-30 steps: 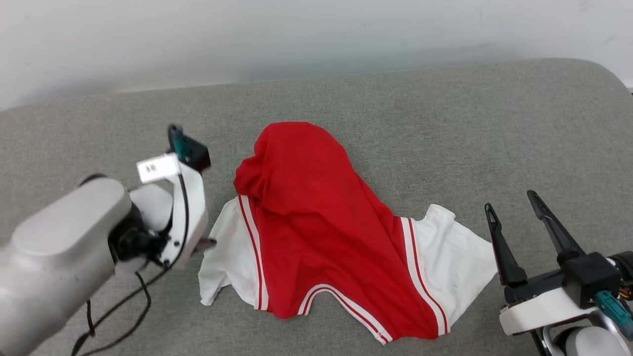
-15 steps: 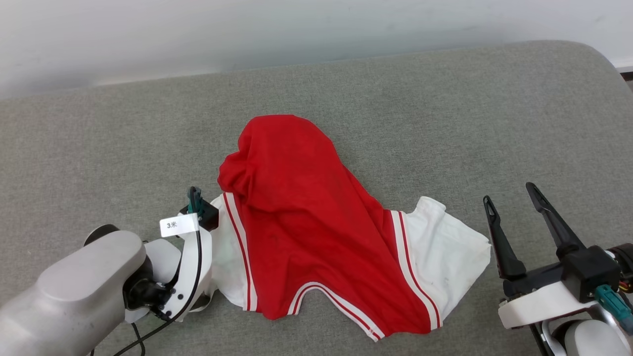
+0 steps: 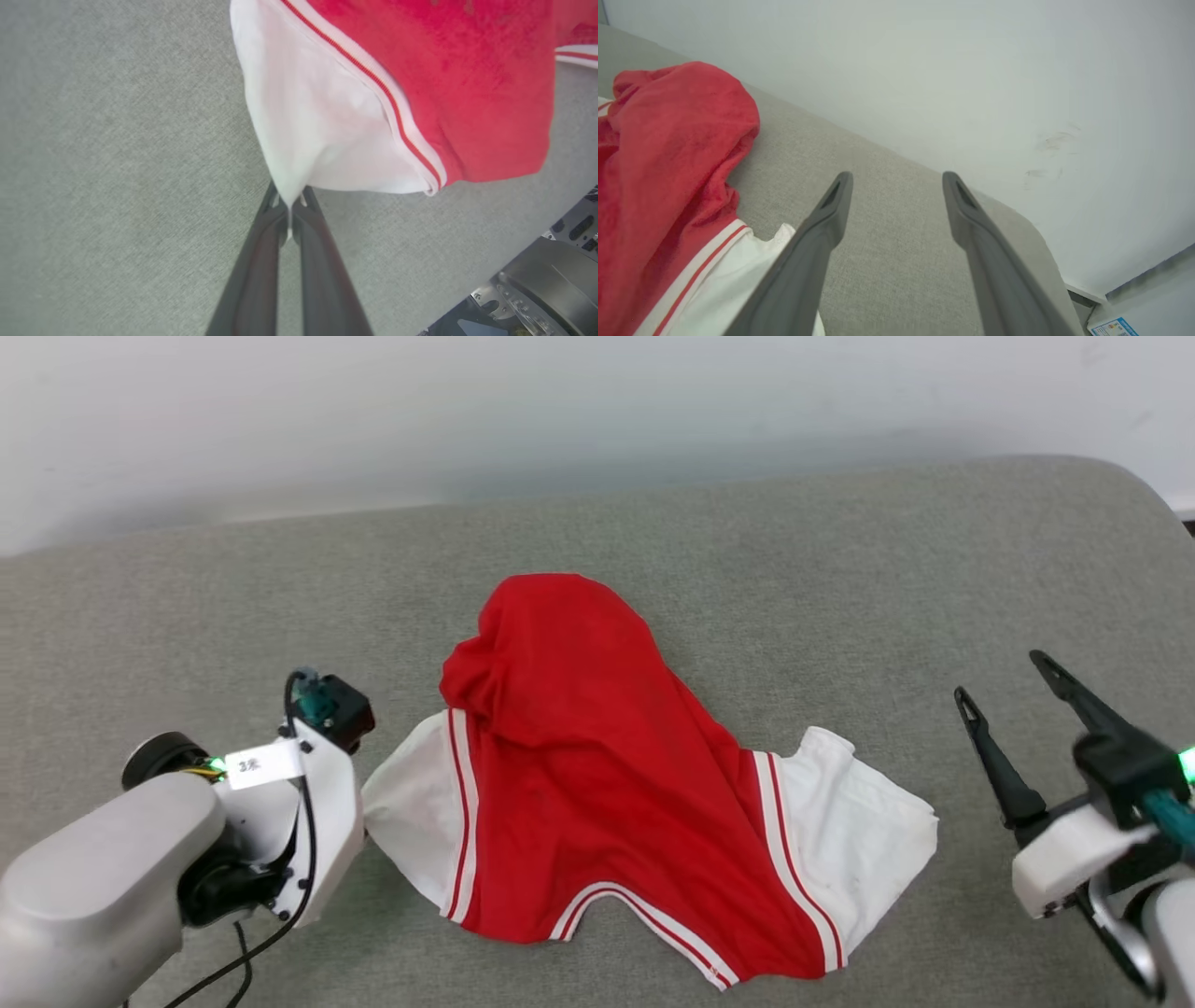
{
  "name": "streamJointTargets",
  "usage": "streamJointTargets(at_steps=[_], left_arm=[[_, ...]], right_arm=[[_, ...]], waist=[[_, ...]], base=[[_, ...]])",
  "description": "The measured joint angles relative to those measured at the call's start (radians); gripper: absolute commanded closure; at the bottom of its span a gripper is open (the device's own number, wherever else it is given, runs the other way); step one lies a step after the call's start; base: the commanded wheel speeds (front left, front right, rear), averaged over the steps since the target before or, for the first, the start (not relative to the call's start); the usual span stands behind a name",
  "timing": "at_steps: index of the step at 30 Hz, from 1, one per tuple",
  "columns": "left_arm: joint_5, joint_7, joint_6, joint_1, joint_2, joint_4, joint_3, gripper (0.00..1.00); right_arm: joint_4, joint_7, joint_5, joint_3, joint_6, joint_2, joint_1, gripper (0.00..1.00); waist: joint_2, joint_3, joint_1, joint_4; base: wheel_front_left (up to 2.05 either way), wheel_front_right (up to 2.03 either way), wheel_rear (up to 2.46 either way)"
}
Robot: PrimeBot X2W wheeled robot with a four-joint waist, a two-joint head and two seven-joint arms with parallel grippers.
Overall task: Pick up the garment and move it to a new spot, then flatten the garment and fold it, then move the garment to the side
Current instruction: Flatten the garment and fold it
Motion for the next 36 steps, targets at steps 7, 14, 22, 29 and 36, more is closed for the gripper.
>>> streamJointTargets(at_steps=[7, 14, 22, 29, 36], left_arm=[[0.011, -0.038, 0.035, 0.034, 0.062, -0.101, 0.007, 1.00], [0.032, -0.057, 0.064, 0.037, 0.071, -0.168, 0.016, 1.00], [0.050, -0.065, 0.079, 0.000, 0.066, -0.202, 0.030, 1.00], [0.058, -0.078, 0.080, -0.004, 0.058, -0.202, 0.031, 1.00], [0.054, -0.111, 0.080, 0.011, 0.061, -0.187, 0.032, 1.00]], right_arm=[[0.014, 0.475, 0.312, 0.328, 0.000, -0.302, -0.168, 0.00], [-0.008, 0.864, 0.676, 0.562, 0.000, -0.449, -0.311, 0.00], [0.158, 0.935, 0.734, 0.706, 0.000, -0.388, -0.429, 0.00], [0.346, 0.854, 0.774, 0.798, 0.000, -0.320, -0.463, 0.00], [0.404, 0.717, 0.830, 0.893, -0.003, -0.317, -0.485, 1.00]], waist=[[-0.0001, -0.019, 0.0000, 0.035], [0.0000, 0.001, 0.0000, 0.068], [0.0000, 0.062, 0.0000, 0.099], [0.0000, 0.104, 0.0000, 0.118], [0.0000, 0.091, -0.0001, 0.110]], base=[[0.00, 0.00, 0.00], [0.00, 0.00, 0.00], [0.00, 0.00, 0.00], [0.00, 0.00, 0.00], [0.00, 0.00, 0.00]])
